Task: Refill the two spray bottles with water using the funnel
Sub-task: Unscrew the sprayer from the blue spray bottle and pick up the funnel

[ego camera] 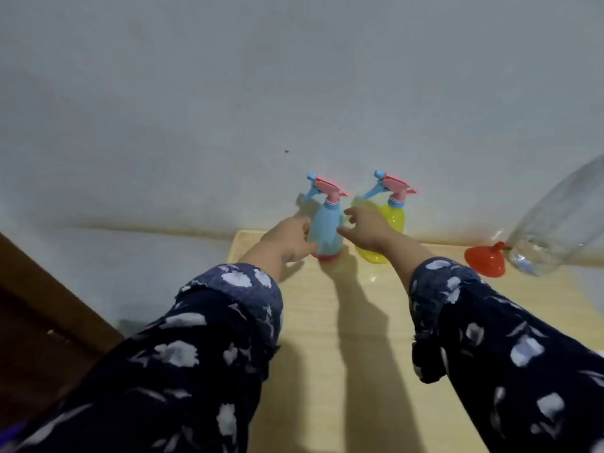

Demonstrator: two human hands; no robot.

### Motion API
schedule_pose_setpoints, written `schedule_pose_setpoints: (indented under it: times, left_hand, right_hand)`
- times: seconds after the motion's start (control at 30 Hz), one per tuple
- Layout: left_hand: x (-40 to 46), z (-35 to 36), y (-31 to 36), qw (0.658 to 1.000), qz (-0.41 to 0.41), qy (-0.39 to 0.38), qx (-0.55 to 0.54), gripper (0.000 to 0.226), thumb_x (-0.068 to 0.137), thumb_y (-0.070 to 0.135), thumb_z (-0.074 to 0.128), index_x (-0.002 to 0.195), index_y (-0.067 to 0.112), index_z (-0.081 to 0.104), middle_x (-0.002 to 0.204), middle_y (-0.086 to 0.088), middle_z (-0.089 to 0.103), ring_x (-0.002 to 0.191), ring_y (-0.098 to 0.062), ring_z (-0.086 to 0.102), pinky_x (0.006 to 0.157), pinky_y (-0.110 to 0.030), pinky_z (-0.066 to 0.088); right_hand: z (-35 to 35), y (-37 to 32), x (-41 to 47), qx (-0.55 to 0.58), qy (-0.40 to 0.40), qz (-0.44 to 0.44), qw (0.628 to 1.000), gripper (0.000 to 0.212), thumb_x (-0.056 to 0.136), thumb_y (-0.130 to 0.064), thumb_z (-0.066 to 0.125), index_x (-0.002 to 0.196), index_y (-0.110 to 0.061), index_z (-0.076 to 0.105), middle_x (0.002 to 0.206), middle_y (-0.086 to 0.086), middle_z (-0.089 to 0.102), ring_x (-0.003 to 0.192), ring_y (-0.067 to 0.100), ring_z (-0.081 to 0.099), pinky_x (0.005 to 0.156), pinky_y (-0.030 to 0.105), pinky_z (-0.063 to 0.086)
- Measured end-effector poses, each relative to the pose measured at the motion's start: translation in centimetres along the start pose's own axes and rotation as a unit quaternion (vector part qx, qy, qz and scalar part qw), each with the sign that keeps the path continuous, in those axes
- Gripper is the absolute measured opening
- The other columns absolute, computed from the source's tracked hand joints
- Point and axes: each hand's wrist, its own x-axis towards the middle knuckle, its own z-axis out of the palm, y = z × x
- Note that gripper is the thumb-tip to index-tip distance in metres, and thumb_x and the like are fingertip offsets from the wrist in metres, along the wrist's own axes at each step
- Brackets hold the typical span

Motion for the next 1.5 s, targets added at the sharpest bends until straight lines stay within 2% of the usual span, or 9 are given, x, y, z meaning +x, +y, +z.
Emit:
schedule_pose_setpoints:
  times: [0.27,0.4,0.5,0.63,0.83,1.03,1.27,1.4,1.5]
  left_hand:
    - [6.3,5.8,-1.4,0.989,-0.043,0.082,-0.115,0.074,0.068,0.057,0.068,0.133,0.029,0.045,0.129,0.006,0.054,0.111,-0.015,0.058,0.088,-0.043,0.053]
    - [8.3,8.6,-2.1,0.980,-0.050,0.112,-0.157,0.084,0.057,0.067,0.070,0.130,0.035,0.044,0.120,0.012,0.056,0.107,-0.008,0.059,0.086,-0.037,0.054]
    - [7.1,8.9,-1.3,0.973,-0.054,0.140,-0.174,0.086,0.062,0.056,0.072,0.135,0.026,0.038,0.122,0.006,0.049,0.112,-0.013,0.052,0.092,-0.037,0.049]
    - [5.1,8.4,-0.7,0.964,-0.069,0.176,-0.186,0.081,0.061,0.048,0.075,0.130,0.026,0.039,0.121,0.005,0.049,0.109,-0.018,0.053,0.088,-0.044,0.051]
    - [0.0,6.8,-1.1,0.954,-0.060,0.164,-0.243,0.078,0.052,0.053,0.077,0.121,0.039,0.047,0.112,0.012,0.055,0.102,-0.015,0.061,0.075,-0.041,0.058]
    - [-6.5,6.5,-1.9,0.955,-0.042,0.139,-0.258,0.069,0.053,0.055,0.081,0.114,0.041,0.053,0.108,0.013,0.063,0.095,-0.014,0.065,0.078,-0.043,0.058]
    - [-12.3,7.8,-1.7,0.944,-0.027,0.072,-0.321,0.044,0.049,0.055,0.080,0.084,0.058,0.053,0.103,0.015,0.066,0.089,-0.015,0.070,0.075,-0.045,0.059]
    - [-14.2,8.9,-1.0,0.937,-0.016,0.037,-0.347,0.058,0.051,0.055,0.083,0.104,0.046,0.062,0.108,0.013,0.067,0.090,-0.016,0.071,0.077,-0.046,0.059]
    - [-15.3,9.6,0.2,0.939,-0.008,0.026,-0.343,0.062,0.056,0.049,0.084,0.111,0.034,0.059,0.107,0.011,0.066,0.089,-0.013,0.070,0.077,-0.043,0.060]
  right_hand:
    - [3.6,1.1,4.6,0.250,0.134,-0.022,0.959,0.043,0.082,-0.033,0.073,0.117,-0.012,0.060,0.114,0.003,0.067,0.104,0.019,0.062,0.091,0.035,0.050]
    - [4.6,1.2,5.4,0.279,0.171,-0.040,0.944,0.034,0.080,-0.038,0.073,0.108,-0.020,0.065,0.099,-0.006,0.069,0.091,0.011,0.065,0.081,0.031,0.054]
    - [4.7,1.2,5.9,0.275,0.157,-0.034,0.948,0.037,0.078,-0.043,0.071,0.108,-0.022,0.067,0.100,-0.006,0.071,0.090,0.011,0.066,0.081,0.034,0.055]
    - [4.7,0.3,5.2,0.310,0.156,-0.025,0.937,0.041,0.076,-0.044,0.073,0.107,-0.018,0.063,0.103,-0.005,0.068,0.093,0.010,0.064,0.083,0.036,0.055]
    - [4.8,-2.7,1.4,0.363,0.214,0.002,0.907,0.039,0.072,-0.037,0.081,0.082,-0.016,0.049,0.075,-0.012,0.050,0.070,0.002,0.050,0.072,0.025,0.043]
    - [5.9,-4.2,-4.2,0.408,0.233,0.016,0.883,0.040,0.072,-0.032,0.081,0.065,-0.022,0.042,0.068,-0.004,0.051,0.065,0.013,0.048,0.065,0.031,0.040]
    - [6.8,-3.7,-11.0,0.431,0.201,0.022,0.879,0.025,0.077,-0.037,0.074,0.074,-0.021,0.055,0.080,0.008,0.065,0.073,0.015,0.056,0.069,0.032,0.045]
    - [6.1,-3.0,-14.0,0.413,0.106,0.023,0.904,0.021,0.095,-0.037,0.052,0.100,-0.018,0.062,0.097,0.001,0.064,0.088,0.014,0.057,0.081,0.033,0.044]
    - [6.2,-3.1,-15.6,0.427,0.140,0.061,0.891,0.041,0.087,-0.048,0.061,0.112,-0.019,0.046,0.100,-0.003,0.063,0.091,0.012,0.058,0.085,0.032,0.045]
